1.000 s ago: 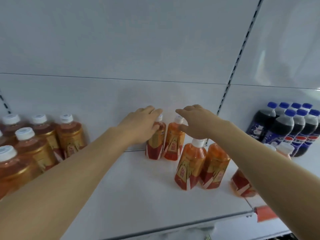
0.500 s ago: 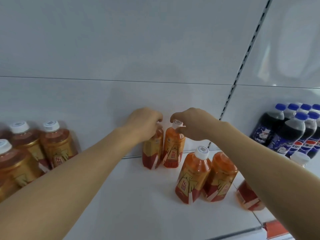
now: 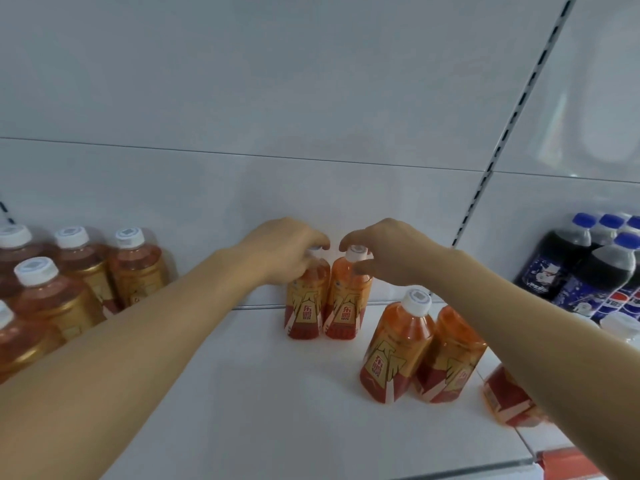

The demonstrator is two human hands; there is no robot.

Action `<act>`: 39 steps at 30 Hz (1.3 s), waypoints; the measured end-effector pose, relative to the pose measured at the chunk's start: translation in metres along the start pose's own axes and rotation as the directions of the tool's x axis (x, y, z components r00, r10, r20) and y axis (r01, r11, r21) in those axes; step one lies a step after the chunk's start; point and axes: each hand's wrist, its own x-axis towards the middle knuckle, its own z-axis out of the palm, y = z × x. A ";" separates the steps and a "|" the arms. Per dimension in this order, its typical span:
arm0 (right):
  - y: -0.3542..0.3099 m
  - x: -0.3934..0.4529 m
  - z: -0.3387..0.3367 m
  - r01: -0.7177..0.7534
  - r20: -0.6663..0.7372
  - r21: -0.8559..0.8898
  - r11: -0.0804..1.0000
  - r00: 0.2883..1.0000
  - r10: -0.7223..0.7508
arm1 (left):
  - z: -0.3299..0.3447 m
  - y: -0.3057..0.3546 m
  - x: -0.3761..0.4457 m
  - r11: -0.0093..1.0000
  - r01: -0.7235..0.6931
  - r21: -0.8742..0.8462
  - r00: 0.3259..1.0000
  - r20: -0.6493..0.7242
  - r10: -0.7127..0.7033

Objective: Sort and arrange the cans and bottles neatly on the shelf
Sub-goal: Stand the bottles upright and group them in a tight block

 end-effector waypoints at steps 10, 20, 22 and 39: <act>-0.078 0.009 0.004 0.210 -0.084 -0.022 0.977 0.974 -0.211 | -0.032 -0.033 -0.083 0.978 0.118 0.170 0.988 0.075 -0.132; -0.177 0.030 0.012 0.255 -0.129 0.061 0.965 0.961 -0.246 | -0.056 -0.089 -0.166 0.947 0.211 0.240 0.964 0.108 -0.242; -0.189 0.032 0.010 0.241 -0.116 0.059 0.969 0.965 -0.233 | -0.057 -0.099 -0.172 0.943 0.199 0.268 0.970 0.083 -0.228; -0.242 0.012 0.004 0.115 -0.090 0.110 0.987 0.990 -0.105 | -0.061 -0.146 -0.176 0.936 0.138 0.324 0.988 0.021 -0.153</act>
